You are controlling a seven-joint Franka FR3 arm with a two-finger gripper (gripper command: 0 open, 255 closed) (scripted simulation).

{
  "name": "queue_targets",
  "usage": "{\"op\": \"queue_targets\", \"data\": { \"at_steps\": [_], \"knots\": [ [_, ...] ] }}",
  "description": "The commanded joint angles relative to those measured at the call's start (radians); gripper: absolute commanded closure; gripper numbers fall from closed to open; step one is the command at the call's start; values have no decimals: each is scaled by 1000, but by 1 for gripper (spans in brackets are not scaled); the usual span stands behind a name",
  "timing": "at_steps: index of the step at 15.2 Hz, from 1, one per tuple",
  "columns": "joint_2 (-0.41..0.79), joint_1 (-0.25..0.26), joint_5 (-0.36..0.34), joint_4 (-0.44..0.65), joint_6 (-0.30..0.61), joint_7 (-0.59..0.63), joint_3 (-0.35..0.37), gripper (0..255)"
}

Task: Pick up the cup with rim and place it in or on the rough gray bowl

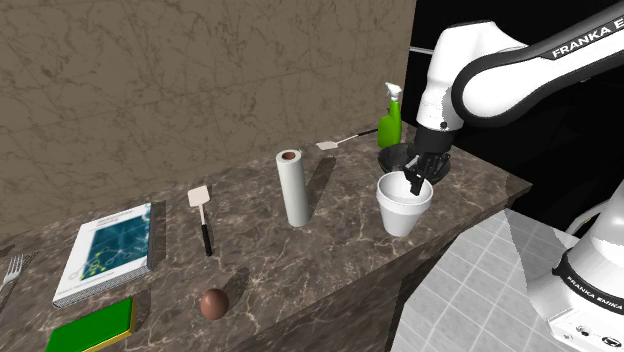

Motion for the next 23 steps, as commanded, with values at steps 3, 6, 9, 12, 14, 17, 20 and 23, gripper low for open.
{"op": "queue_targets", "data": {
  "at_steps": [3,6,9,12,14,17,20,23],
  "knots": [
    [-27,-2,-6,23,-52,5,-3,255],
    [-52,-4,-13,49,-102,10,-8,255],
    [-73,-6,-19,76,-151,15,-12,255],
    [-91,-8,-25,106,-199,19,-16,255],
    [-101,-9,-28,127,-229,22,-19,255],
    [-114,-11,-33,159,-274,27,-23,255],
    [-124,-13,-38,194,-318,31,-27,255],
    [-131,-14,-43,229,-361,35,-31,255]
  ]
}}
